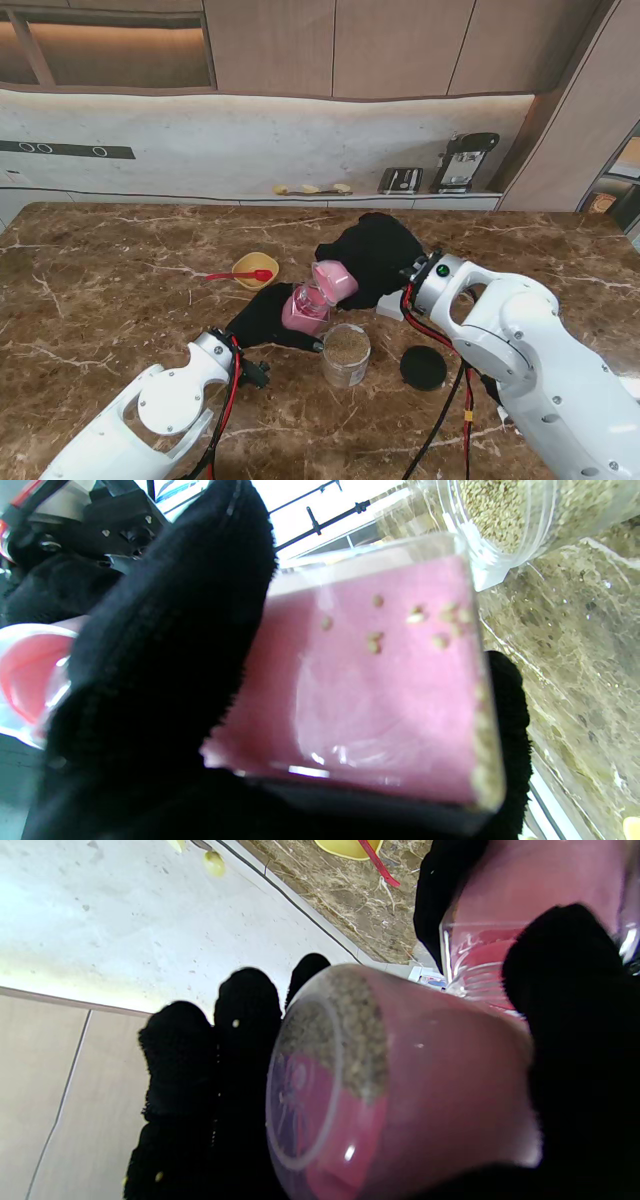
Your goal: Measure grain into the airtight container
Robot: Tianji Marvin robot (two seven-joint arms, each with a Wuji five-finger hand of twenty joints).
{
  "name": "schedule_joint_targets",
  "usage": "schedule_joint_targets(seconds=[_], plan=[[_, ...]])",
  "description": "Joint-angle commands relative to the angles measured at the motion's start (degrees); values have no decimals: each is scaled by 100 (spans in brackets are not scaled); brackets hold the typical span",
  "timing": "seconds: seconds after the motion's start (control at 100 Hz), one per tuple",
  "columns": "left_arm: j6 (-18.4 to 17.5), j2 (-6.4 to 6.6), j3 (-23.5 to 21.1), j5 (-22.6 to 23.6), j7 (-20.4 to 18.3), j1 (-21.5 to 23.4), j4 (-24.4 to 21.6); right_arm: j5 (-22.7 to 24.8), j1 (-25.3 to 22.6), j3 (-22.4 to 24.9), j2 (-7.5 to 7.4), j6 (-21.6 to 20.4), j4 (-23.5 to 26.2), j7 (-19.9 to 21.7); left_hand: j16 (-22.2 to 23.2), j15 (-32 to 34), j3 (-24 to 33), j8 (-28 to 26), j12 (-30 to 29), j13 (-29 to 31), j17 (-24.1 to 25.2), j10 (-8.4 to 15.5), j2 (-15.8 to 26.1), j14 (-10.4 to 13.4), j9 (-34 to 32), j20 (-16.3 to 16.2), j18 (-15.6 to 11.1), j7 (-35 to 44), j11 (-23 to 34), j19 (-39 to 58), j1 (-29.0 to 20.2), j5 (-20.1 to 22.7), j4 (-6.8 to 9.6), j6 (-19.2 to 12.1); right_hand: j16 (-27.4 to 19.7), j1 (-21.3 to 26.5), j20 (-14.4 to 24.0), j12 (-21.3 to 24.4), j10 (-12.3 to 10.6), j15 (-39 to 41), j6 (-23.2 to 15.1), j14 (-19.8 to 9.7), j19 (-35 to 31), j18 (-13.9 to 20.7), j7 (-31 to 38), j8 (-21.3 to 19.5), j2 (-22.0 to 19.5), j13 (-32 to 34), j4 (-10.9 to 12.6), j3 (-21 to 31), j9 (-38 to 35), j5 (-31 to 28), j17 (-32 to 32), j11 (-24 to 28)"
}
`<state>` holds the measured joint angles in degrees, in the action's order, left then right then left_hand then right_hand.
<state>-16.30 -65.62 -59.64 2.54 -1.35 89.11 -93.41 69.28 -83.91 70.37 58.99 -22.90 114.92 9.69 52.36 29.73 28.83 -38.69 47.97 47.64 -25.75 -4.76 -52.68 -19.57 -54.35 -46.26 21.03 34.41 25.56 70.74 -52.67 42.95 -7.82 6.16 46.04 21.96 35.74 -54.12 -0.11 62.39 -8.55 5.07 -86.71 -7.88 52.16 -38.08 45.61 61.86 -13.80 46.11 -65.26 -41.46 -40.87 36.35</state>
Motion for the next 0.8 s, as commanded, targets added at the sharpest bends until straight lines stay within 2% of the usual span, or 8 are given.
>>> schedule_joint_targets(seconds=[0.0, 0.69, 0.72, 0.79], plan=[[-44, -47, 54, 17, -16, -26, -128, 37, -8, -57, -25, -30, -83, 78, 277, 1087, 1351, -117, 192, 412, 27, 468, 3382, 363, -319, -97, -25, 2246, 624, 148, -1531, 1257, -78, -1351, 179, 1132, 182, -439, -645, 492, -616, -809, -352, 223, 120, -113, -1707, 360, -247, 1478, -710, -529, -74, 1429], [-11, -68, 96, 26, 35, -79, -94, 892, 274, -421, -95, -222, -41, 11, 320, 1198, 1315, -114, 232, 459, -33, 409, 3386, 339, -331, -85, -41, 2224, 604, 201, -1549, 1209, -104, -1352, 269, 1075, 240, -532, -649, 609, -664, -889, -427, 288, 79, -167, -1714, 436, -216, 1498, -769, -541, -156, 1525], [-16, -70, 102, 24, 40, -84, -88, 942, 292, -444, -98, -225, -42, -2, 320, 1200, 1312, -114, 232, 461, -34, 417, 3386, 342, -327, -85, -40, 2226, 602, 203, -1545, 1210, -105, -1358, 274, 1071, 245, -536, -760, 617, -669, -900, -435, 295, 77, -170, -1715, 442, -215, 1497, -786, -543, -165, 1528], [-27, -76, 117, 16, 52, -94, -72, 957, 319, -474, -99, -230, -30, 10, 320, 1202, 1314, -115, 236, 466, -29, 422, 3386, 339, -336, -83, -38, 2229, 609, 202, -1547, 1217, -102, -1353, 278, 1063, 249, -539, -791, 621, -677, -911, -440, 308, 75, -175, -1712, 452, -212, 1500, -799, -540, -180, 1526]])
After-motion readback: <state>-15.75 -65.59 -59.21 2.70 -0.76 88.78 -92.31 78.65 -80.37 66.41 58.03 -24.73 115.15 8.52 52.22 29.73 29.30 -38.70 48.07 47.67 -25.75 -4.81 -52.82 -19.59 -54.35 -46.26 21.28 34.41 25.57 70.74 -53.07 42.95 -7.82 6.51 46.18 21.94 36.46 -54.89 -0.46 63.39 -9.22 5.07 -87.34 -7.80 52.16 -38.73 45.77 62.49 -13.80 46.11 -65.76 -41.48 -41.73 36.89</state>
